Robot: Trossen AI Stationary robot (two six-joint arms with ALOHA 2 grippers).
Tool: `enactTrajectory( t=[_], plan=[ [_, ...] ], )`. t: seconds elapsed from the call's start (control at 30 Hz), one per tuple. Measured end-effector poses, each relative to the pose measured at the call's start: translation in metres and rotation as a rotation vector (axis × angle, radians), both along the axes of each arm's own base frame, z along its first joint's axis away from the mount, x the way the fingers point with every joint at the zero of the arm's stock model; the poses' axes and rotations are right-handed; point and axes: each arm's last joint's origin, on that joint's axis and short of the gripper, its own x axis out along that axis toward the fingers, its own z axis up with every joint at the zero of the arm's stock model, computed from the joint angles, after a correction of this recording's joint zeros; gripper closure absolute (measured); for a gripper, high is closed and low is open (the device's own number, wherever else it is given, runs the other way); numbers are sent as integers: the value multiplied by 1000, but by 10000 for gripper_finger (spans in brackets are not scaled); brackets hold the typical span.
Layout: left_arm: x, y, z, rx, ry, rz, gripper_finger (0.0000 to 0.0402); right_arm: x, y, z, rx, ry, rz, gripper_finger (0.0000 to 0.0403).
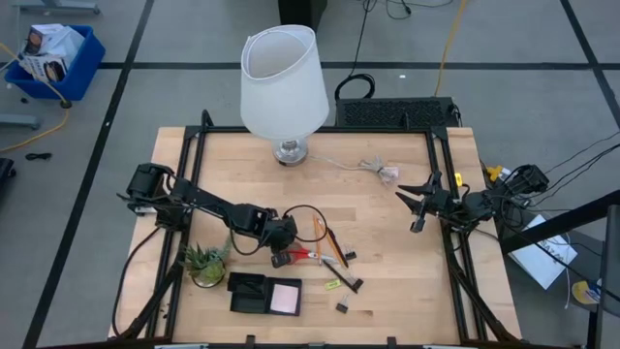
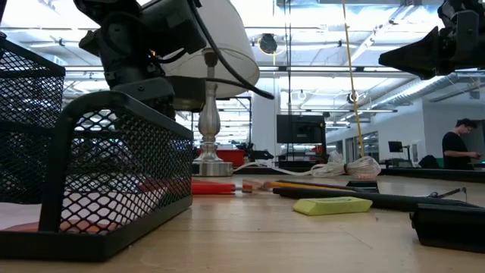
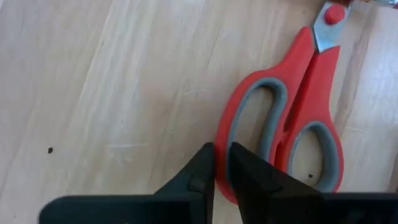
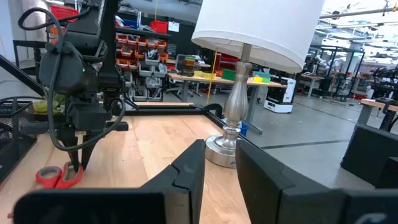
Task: Pick and place office supplies into organizer
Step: Put the orange scissors into the black desk organizer
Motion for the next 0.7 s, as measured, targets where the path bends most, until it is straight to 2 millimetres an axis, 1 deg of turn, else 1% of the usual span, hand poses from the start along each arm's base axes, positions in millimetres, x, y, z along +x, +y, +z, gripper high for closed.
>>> enactTrajectory(
  t=[0.07, 0.2, 0.3, 0.47, 0.53, 0.63, 0.7],
  plan=[
    [-1, -1, 3, -4, -7, 3, 349, 0, 0, 0, 0, 0, 0, 320],
    [-6, -1, 14, -5, -26, 6, 382, 0, 0, 0, 0, 0, 0, 317],
    [-8, -1, 30, 0, -85, 10, 382, 0, 0, 0, 0, 0, 0, 317],
    [-16, -3, 54, -5, -155, 2, 358, 0, 0, 0, 0, 0, 0, 317],
    [-19, -5, 64, -11, -189, -8, 361, 0, 0, 0, 1, -1, 0, 319],
    [-29, -5, 77, -16, -190, -10, 380, 0, 0, 0, 0, 0, 0, 320],
    [-35, -4, 86, -16, -208, -10, 382, 0, 0, 0, 3, -5, 0, 320]
  ],
)
